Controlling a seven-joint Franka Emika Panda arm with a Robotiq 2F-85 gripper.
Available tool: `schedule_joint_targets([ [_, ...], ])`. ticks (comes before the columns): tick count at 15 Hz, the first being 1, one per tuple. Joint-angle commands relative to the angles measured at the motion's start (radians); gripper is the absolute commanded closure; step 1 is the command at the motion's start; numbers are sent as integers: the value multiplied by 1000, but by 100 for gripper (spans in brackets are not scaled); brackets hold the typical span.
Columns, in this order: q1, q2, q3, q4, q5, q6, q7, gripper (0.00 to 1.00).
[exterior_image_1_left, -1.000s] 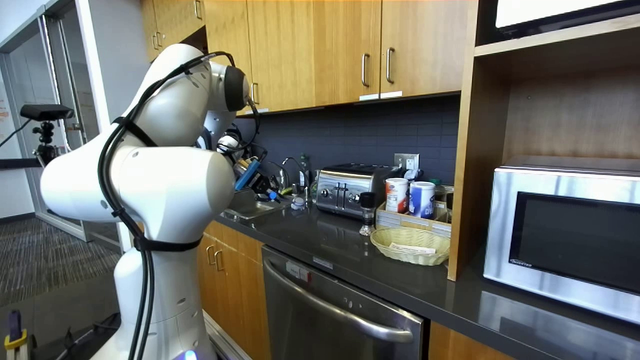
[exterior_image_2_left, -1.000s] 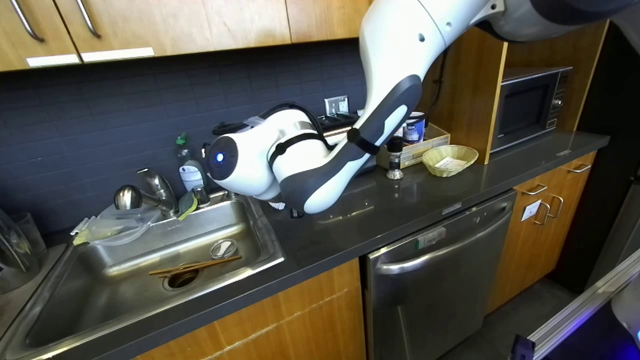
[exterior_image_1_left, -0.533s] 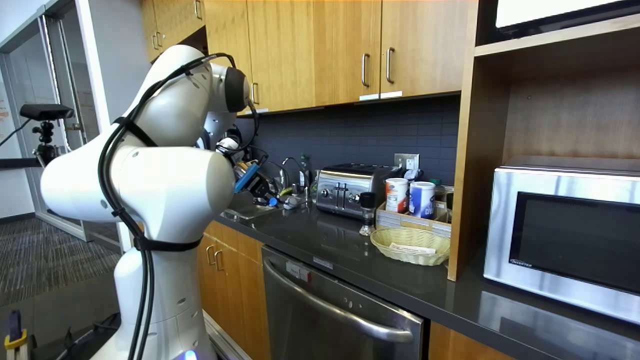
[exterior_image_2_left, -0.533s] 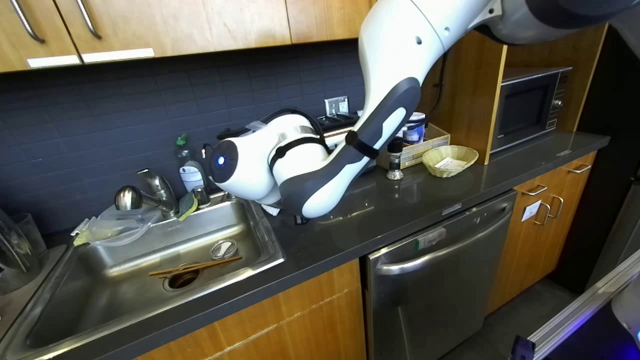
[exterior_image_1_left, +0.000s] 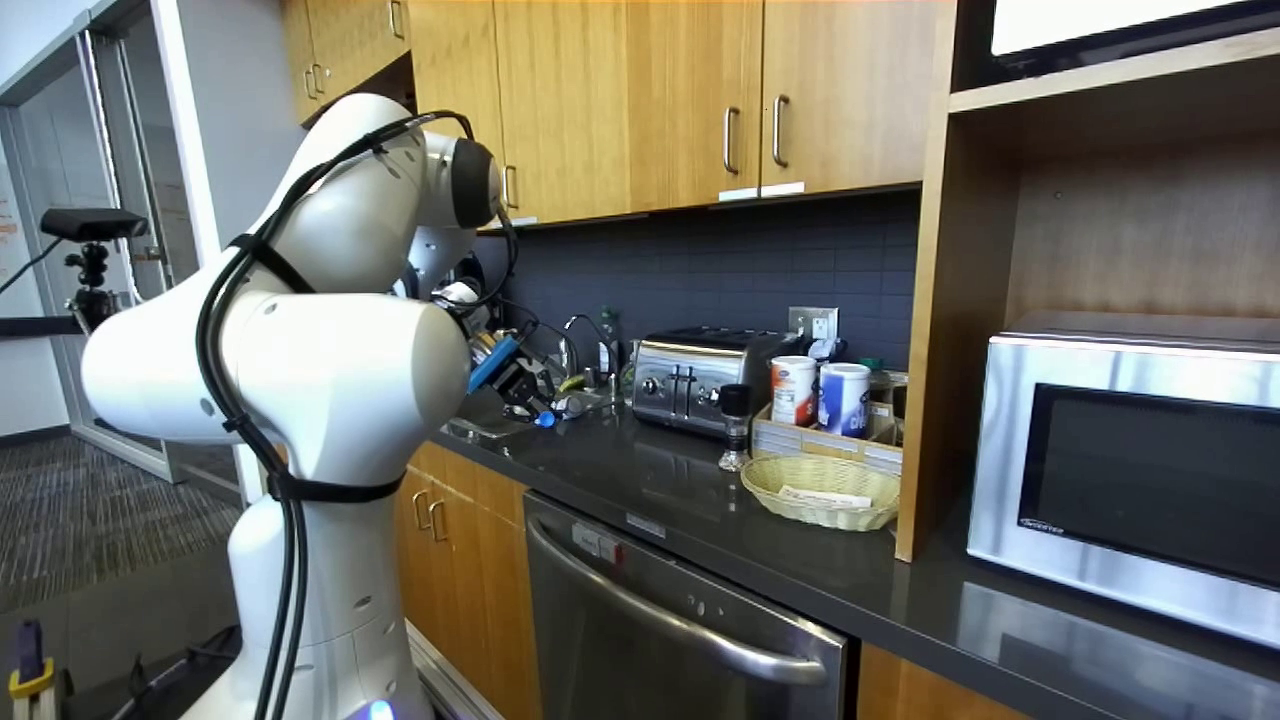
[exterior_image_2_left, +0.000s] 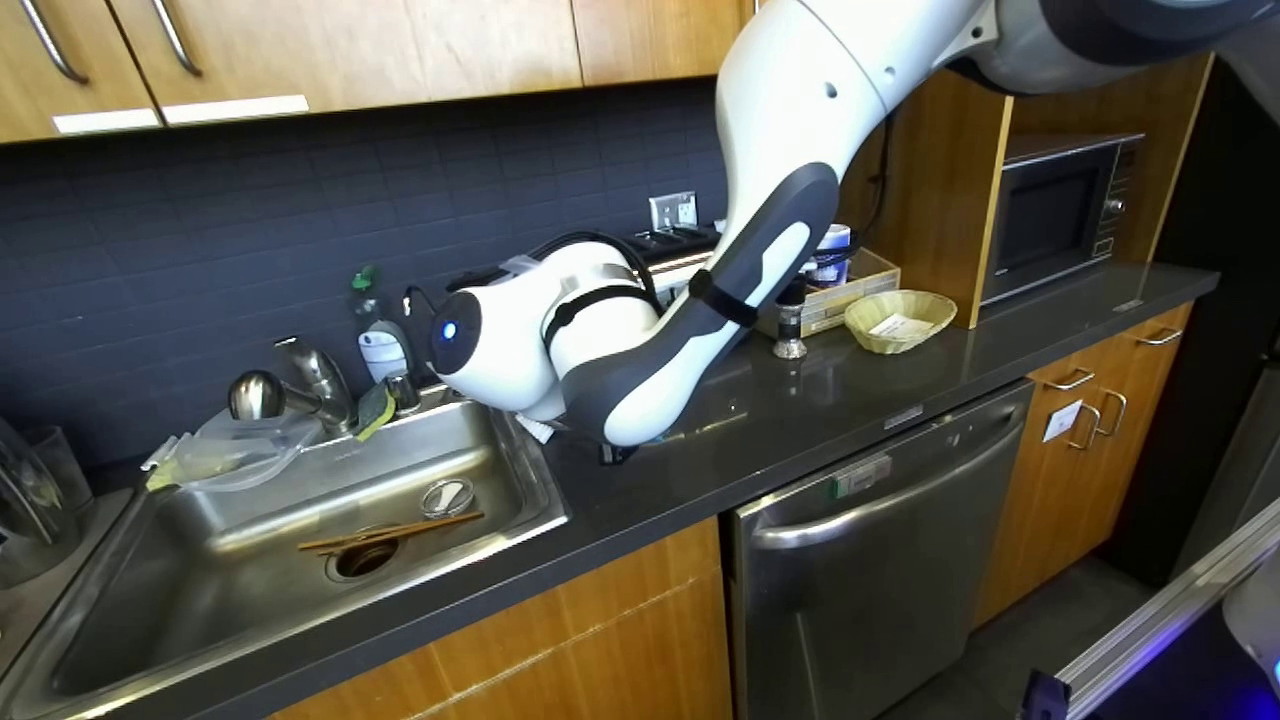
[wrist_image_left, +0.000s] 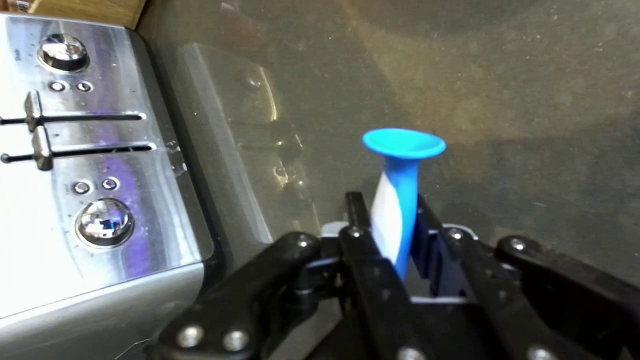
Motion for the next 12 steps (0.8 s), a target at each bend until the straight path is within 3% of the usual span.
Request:
schedule_joint_targets([
  [1, -10, -10, 6, -7, 21, -1, -2, 94],
  [2, -10, -10, 5, -6, 23, -1, -1, 77],
  [3, -10, -10, 5, -6, 23, -1, 0, 52],
  [5, -12, -9, 4, -6, 24, -2, 3, 48],
  [12, -12, -11, 5, -6, 26, -1, 6, 2],
])
